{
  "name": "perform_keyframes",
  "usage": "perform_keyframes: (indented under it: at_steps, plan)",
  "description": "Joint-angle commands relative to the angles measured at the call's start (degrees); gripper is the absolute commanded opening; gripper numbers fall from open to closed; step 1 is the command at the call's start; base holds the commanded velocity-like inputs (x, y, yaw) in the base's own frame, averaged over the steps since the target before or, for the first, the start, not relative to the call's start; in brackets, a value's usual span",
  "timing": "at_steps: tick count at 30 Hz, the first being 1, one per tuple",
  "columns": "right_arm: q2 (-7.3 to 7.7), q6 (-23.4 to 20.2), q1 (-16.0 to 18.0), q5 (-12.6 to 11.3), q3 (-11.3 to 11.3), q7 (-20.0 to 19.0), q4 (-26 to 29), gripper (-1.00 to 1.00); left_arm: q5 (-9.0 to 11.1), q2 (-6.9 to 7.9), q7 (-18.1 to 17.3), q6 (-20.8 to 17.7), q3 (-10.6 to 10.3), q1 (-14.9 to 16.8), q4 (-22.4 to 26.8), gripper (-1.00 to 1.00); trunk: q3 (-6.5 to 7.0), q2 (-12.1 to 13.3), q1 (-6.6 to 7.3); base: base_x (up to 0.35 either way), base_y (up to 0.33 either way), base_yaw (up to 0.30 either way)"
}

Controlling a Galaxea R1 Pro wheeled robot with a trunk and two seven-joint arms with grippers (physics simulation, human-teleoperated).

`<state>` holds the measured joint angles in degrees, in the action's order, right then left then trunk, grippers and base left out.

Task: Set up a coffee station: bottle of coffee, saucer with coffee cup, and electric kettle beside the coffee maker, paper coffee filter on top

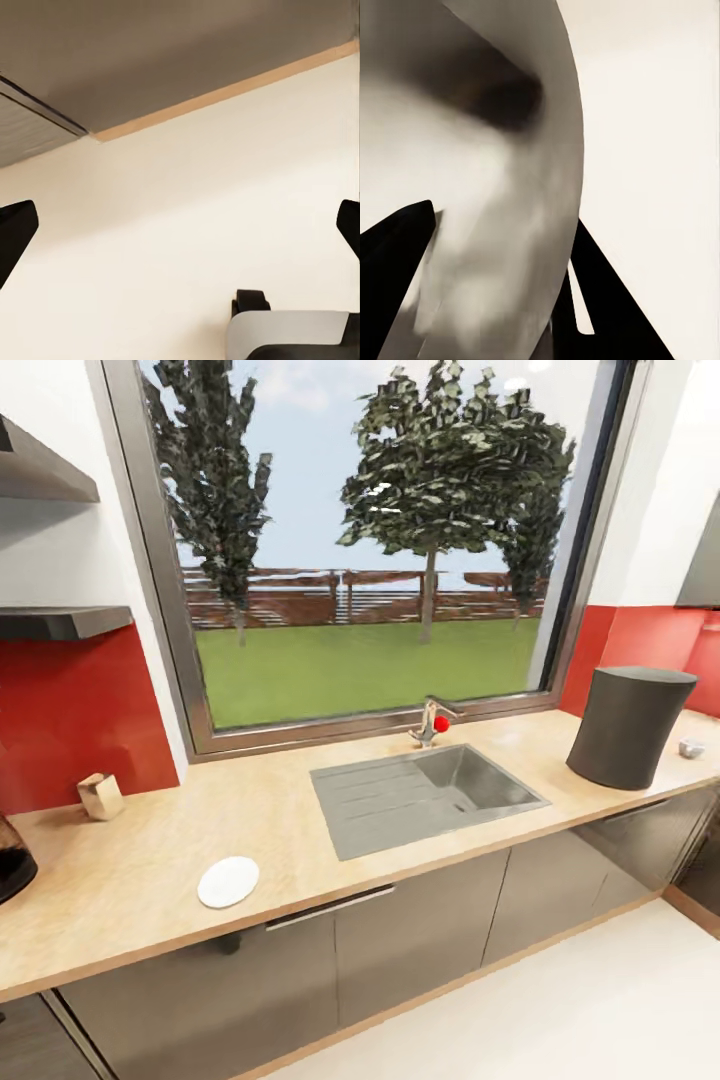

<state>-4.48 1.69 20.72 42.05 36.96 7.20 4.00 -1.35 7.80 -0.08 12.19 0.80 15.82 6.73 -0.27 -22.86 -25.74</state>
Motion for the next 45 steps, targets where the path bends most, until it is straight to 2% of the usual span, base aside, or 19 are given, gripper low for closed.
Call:
perform_keyframes:
  at_steps: [1,20,36,45]
  plan:
    - [-0.02,0.16,0.02,0.49,0.48,0.19,-0.05,-1.00,-0.14,0.02,-0.01,0.20,0.08,0.00,-0.05,1.00,0.00,-0.06,-0.04,0.152,-0.244,-0.279]
    - [0.05,0.16,0.02,0.43,0.48,0.19,-0.05,-1.00,-0.14,0.02,-0.01,0.20,0.08,0.02,-0.05,1.00,0.56,-0.06,-0.04,0.088,-0.260,-0.284]
    - [0.09,0.16,0.02,0.31,0.57,0.21,-0.03,-1.00,-0.09,0.02,-0.01,0.20,0.11,0.01,-0.05,1.00,-0.61,-0.06,-0.04,0.005,-0.273,-0.187]
    - [0.09,0.16,0.02,0.33,0.57,0.36,0.04,-1.00,-0.06,0.02,-0.01,0.22,0.17,0.00,-0.05,1.00,-0.72,-0.06,-0.04,0.207,-0.248,-0.061]
